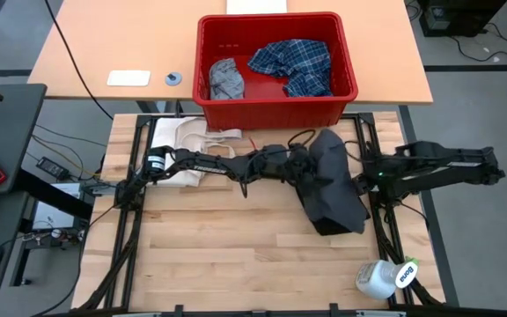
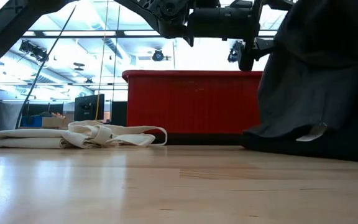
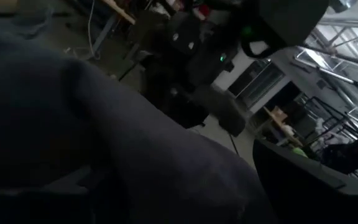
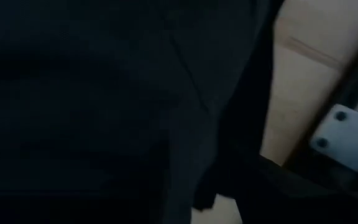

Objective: Fold Laundry from Bin
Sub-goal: Stack the folded gray pants on top of the folded black shirt

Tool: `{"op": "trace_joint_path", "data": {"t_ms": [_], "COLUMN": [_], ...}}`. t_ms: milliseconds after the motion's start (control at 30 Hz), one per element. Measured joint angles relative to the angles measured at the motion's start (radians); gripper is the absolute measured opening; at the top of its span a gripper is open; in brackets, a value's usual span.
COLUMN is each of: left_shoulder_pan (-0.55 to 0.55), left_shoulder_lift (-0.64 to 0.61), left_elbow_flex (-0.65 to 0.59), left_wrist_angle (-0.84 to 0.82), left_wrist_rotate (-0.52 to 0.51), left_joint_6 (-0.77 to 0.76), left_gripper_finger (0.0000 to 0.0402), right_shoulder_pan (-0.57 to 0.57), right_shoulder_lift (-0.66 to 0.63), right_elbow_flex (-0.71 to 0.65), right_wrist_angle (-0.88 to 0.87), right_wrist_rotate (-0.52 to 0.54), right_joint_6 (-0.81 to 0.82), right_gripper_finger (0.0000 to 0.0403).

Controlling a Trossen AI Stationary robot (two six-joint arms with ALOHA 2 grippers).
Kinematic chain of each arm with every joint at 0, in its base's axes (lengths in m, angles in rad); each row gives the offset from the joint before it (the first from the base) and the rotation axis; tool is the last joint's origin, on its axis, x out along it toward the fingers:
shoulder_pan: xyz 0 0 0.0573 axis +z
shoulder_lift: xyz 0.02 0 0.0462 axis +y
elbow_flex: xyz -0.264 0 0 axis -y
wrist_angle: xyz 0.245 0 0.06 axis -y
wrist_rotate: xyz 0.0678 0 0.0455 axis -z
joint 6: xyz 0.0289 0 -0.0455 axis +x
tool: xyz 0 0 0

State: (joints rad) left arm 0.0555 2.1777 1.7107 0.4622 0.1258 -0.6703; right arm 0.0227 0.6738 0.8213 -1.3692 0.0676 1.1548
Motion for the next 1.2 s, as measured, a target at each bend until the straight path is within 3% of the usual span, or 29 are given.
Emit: {"op": "trace_joint_path", "data": {"t_ms": [133, 400, 700, 800, 900, 1033, 1200], "left_shoulder_pan": [-0.004, -0.019, -0.042, -0.044, -0.039, -0.039, -0.041], "left_shoulder_lift": [0.000, 0.000, -0.006, -0.007, -0.001, 0.024, 0.073], "left_elbow_flex": [0.000, 0.032, 0.323, 0.383, 0.367, 0.275, 0.194], "left_wrist_angle": [-0.032, 0.021, -0.347, -0.534, -0.624, -0.598, -0.467], "left_wrist_rotate": [0.000, 0.026, 0.040, 0.000, -0.055, -0.083, -0.079], "left_joint_6": [0.007, 0.001, 0.188, 0.254, 0.250, 0.197, 0.111], "left_gripper_finger": [0.0315, 0.0315, 0.0315, 0.0315, 0.0315, 0.0315, 0.0315], "right_shoulder_pan": [0.000, -0.001, -0.033, -0.063, -0.103, -0.149, -0.179], "right_shoulder_lift": [0.003, 0.002, 0.019, 0.018, 0.041, 0.107, 0.168], "right_elbow_flex": [-0.118, -0.302, -0.367, -0.365, -0.366, -0.366, -0.367], "right_wrist_angle": [0.194, 0.786, 1.328, 1.266, 1.113, 0.918, 0.830], "right_wrist_rotate": [0.037, 0.066, 0.040, 0.071, 0.084, 0.006, -0.092], "right_joint_6": [-0.015, -0.059, -0.189, -0.197, -0.164, -0.139, -0.130], "right_gripper_finger": [0.0162, 0.0161, 0.0161, 0.0159, 0.0155, 0.0153, 0.0153]}}
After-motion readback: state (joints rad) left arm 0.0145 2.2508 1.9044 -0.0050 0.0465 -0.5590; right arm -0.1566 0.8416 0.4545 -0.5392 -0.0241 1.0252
